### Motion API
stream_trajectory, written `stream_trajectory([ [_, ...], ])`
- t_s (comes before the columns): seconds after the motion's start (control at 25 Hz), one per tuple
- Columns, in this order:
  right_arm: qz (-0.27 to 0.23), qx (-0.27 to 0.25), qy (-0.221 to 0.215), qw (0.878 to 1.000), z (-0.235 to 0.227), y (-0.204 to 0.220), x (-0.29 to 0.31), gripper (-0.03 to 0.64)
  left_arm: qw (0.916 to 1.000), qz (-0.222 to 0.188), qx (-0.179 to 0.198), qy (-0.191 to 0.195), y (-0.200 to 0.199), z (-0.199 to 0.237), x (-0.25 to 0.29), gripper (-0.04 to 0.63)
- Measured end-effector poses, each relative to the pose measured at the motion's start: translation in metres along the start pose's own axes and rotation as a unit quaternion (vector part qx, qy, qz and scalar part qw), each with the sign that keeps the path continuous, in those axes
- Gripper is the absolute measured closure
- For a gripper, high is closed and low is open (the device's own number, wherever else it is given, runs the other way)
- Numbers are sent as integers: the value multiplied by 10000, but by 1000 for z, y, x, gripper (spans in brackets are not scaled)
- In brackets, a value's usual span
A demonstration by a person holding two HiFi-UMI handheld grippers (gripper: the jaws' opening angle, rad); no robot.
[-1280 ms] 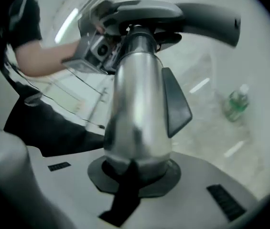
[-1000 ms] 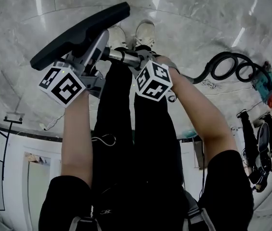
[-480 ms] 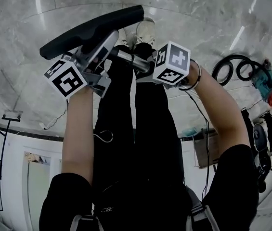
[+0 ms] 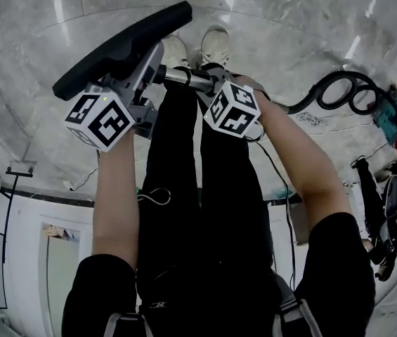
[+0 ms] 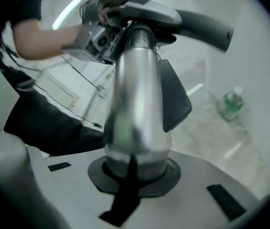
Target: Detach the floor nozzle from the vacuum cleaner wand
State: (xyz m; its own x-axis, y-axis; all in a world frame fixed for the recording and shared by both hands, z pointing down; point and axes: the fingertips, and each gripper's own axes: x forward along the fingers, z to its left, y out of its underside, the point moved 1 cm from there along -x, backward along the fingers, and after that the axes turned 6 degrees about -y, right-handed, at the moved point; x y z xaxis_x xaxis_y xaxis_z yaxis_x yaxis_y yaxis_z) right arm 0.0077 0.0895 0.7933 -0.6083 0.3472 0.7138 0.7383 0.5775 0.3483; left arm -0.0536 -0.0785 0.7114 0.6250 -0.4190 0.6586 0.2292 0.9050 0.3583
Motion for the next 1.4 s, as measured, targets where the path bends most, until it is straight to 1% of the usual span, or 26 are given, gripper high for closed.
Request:
stream_trajectory([
  [0.04, -211, 41, -678, 9975, 11, 4, 0, 565, 9993, -274, 175, 192, -11, -7, -8, 440],
  [0.08, -361, 127, -1135, 9928, 18, 13, -2, 565, 9970, -681, 225, 297, -31, -8, -18, 442],
  [0.12, -412, 236, -1289, 9905, 20, 27, -4, 565, 9931, -1116, 227, 285, -59, -2, -29, 443],
  [0.16, -359, 328, -1195, 9916, 17, 43, -4, 565, 9890, -1447, 248, 202, -88, 8, -39, 443],
  [0.2, -227, 365, -963, 9944, 14, 58, -4, 565, 9866, -1607, 266, 115, -109, 17, -44, 443],
  [0.28, 33, 219, -431, 9988, 5, 77, -3, 565, 9872, -1583, 216, 0, -124, 29, -45, 443],
  [0.36, 44, 23, 25, 10000, -10, 77, -4, 565, 9884, -1501, 195, -147, -120, 37, -44, 443],
  [0.4, -20, 30, 201, 9998, -20, 72, -5, 565, 9886, -1476, 198, -240, -117, 41, -45, 443],
  [0.44, -92, 104, 338, 9993, -30, 66, -6, 565, 9886, -1459, 161, -333, -114, 45, -46, 443],
  [0.56, -231, 317, 609, 9974, -58, 44, -7, 565, 9877, -1483, -183, -451, -111, 51, -47, 443],
  [0.64, -274, 291, 723, 9966, -69, 32, -6, 565, 9870, -1495, -286, -514, -110, 48, -45, 443],
  [0.72, -298, 268, 833, 9957, -75, 23, -3, 565, 9872, -1485, -293, -508, -108, 43, -41, 443],
  [0.92, -355, 256, 874, 9952, -76, 6, 1, 565, 9900, -1323, -126, -464, -106, 35, -33, 443],
  [1.08, -449, 209, 929, 9944, -74, 10, -2, 565, 9898, -1333, -219, -456, -105, 33, -32, 443],
  [1.24, -484, 241, 948, 9940, -72, 13, -7, 565, 9871, -1449, -182, -659, -108, 34, -37, 443],
  [1.4, -502, 195, 960, 9939, -73, 17, -9, 565, 9880, -1438, -304, -483, -102, 24, -29, 443],
])
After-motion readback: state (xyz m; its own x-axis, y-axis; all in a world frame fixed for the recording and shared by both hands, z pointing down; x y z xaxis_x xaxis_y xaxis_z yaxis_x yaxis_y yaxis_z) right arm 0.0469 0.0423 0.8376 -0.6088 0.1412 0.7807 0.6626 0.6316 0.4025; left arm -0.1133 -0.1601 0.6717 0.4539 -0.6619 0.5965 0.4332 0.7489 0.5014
